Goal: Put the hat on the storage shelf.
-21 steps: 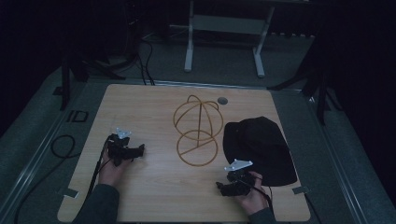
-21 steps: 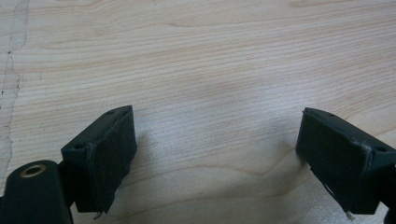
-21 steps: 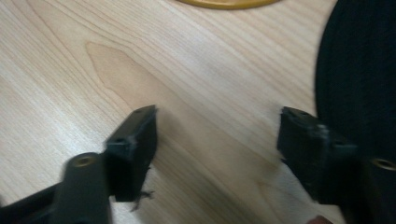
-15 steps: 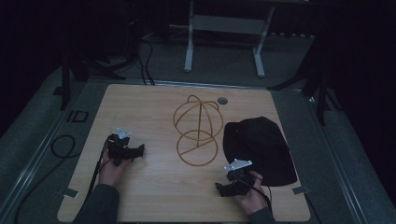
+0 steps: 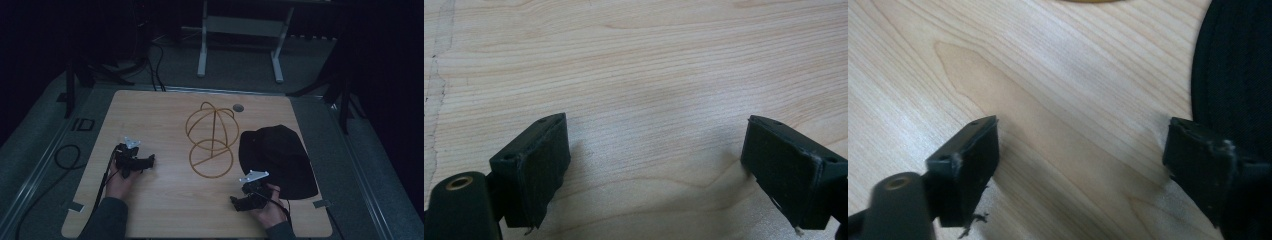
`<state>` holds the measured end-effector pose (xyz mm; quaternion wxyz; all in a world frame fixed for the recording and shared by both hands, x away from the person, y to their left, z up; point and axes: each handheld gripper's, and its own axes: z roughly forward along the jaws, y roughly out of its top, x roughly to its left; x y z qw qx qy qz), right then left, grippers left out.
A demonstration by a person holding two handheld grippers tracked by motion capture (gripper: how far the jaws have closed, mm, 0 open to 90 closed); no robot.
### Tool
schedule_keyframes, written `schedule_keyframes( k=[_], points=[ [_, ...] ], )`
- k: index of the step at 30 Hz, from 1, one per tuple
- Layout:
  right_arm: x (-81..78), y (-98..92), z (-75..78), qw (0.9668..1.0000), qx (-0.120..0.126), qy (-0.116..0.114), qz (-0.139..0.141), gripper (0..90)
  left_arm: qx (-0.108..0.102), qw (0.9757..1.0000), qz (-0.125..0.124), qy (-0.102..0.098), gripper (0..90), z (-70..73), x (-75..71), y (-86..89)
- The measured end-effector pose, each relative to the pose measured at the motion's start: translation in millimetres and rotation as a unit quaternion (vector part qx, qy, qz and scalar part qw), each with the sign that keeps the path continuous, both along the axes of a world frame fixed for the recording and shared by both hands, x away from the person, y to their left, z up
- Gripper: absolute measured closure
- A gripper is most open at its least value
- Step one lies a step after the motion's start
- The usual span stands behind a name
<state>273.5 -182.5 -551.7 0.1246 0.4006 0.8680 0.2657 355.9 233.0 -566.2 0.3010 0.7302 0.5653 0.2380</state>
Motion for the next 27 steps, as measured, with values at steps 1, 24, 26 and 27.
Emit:
schedule_keyframes(
  k=[1,24,26,27],
  points=[
    [-1.7,1.3,1.7,1.0,0.003,-0.005,-0.001,29.5,0.0,1.0,0.0,0.0,12.5,0.0,0.0,0.0],
    [0.7,-5.1,60.1,0.9935,-0.062,0.015,0.095,45.3,-0.001,1.0,0.001,0.0,12.5,0.1,0.0,-0.2],
    [1.8,-7.2,65.2,0.9921,-0.068,0.016,0.104,46.0,-0.001,1.0,0.001,0.0,12.5,0.1,0.0,-0.1],
    [2.0,-8.2,68.0,0.9914,-0.07,0.017,0.109,46.0,-0.001,1.0,0.001,0.0,12.5,0.1,0.0,-0.1]
  ],
)
